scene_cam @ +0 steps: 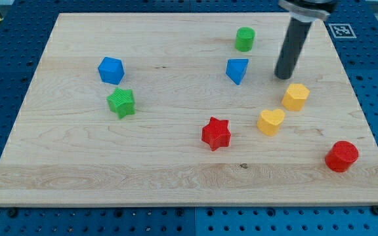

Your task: Move the yellow hexagon towards the red circle

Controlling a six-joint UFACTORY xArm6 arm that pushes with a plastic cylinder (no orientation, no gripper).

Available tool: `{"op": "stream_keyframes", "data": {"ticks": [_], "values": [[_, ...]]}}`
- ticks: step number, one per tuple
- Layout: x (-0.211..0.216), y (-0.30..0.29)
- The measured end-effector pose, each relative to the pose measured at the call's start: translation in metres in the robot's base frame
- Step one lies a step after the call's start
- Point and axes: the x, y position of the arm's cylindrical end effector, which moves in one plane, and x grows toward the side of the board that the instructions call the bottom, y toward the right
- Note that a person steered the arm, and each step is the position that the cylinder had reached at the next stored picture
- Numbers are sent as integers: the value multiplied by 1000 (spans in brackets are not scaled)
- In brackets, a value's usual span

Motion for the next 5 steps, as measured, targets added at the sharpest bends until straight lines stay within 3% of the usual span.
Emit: {"op": "stream_keyframes", "data": {"ticks": [4,5], "values": [[23,9],[49,9]]}}
